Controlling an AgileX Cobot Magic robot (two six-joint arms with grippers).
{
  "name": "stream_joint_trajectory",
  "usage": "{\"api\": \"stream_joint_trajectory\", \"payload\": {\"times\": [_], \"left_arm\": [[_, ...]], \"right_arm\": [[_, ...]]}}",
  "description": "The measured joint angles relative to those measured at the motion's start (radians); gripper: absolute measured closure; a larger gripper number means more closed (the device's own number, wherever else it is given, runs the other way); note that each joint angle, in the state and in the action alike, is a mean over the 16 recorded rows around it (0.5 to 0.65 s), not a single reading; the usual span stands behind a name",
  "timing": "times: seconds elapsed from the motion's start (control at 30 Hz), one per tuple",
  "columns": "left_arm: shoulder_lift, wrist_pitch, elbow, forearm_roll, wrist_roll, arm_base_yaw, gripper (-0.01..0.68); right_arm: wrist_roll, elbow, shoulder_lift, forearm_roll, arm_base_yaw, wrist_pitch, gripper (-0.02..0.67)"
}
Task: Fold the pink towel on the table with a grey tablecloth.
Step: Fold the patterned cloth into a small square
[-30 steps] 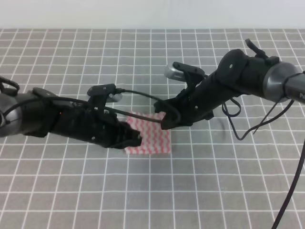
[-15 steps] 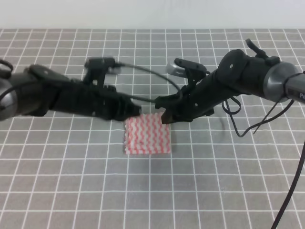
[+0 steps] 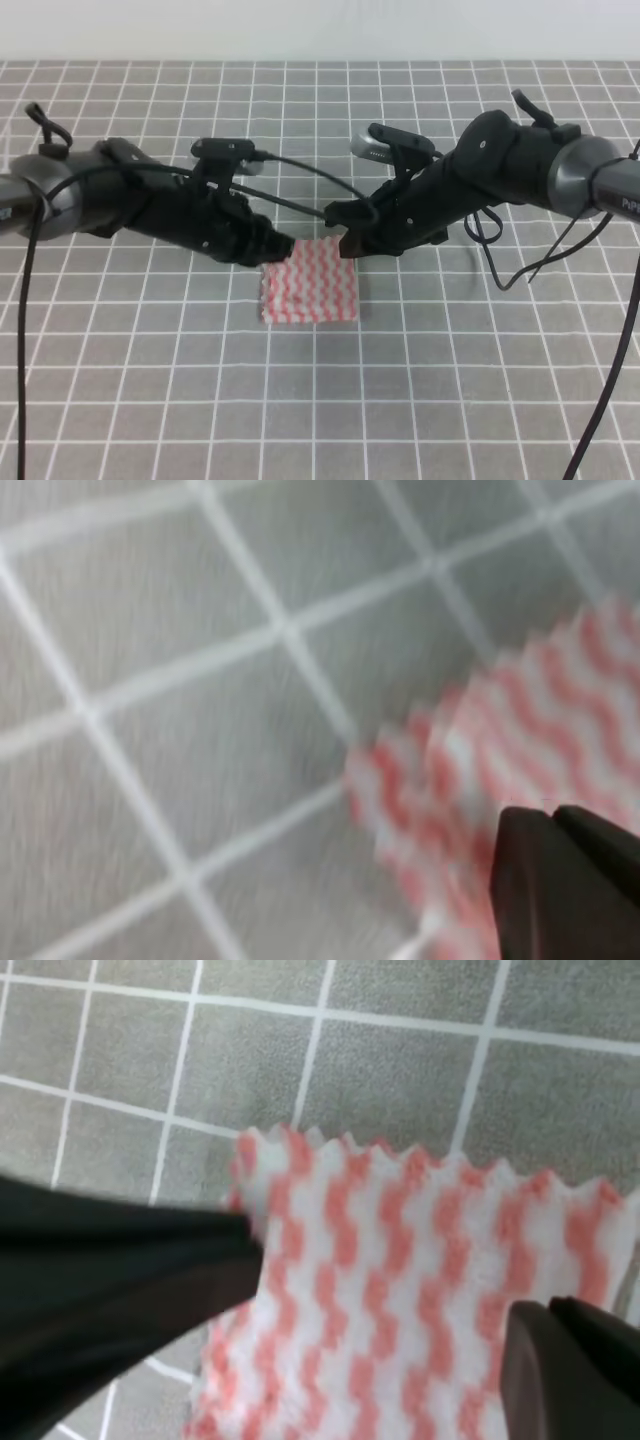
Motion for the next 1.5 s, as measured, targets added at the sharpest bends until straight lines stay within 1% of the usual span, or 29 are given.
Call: {"api": "stream_joint_trajectory", "payload": {"times": [0.17, 0.3, 0.53, 0.7, 0.9, 1.03, 1.3, 1.5], "left_arm": [[-0.001, 0.006, -0.002, 0.123, -0.082, 0.0, 0.674], [-0.022, 0.011, -0.005, 0.176, -0.117, 0.0, 0.674], [-0.127, 0.002, 0.006, 0.189, -0.132, 0.0, 0.674], [-0.284, -0.059, 0.079, 0.165, -0.135, 0.0, 0.674], [-0.548, -0.182, 0.264, 0.111, -0.138, 0.0, 0.675], [-0.759, -0.257, 0.422, 0.077, -0.14, 0.0, 0.675], [-1.212, -0.349, 0.733, 0.044, -0.145, 0.0, 0.674], [-1.529, -0.373, 0.917, 0.045, -0.153, 0.0, 0.674]], "right_arm": [[0.0, 0.0, 0.001, 0.0, -0.001, -0.002, 0.665], [-0.001, 0.0, 0.002, -0.001, -0.001, -0.002, 0.665], [-0.001, 0.003, -0.021, -0.036, -0.005, 0.033, 0.665], [0.0, 0.036, -0.08, -0.086, -0.009, 0.057, 0.665], [0.001, 0.158, -0.237, -0.149, -0.012, 0.046, 0.665], [0.0, 0.287, -0.393, -0.171, -0.012, 0.005, 0.665], [-0.002, 0.592, -0.801, -0.19, -0.013, -0.104, 0.665], [0.021, 0.794, -1.137, -0.213, -0.013, -0.144, 0.665]]}}
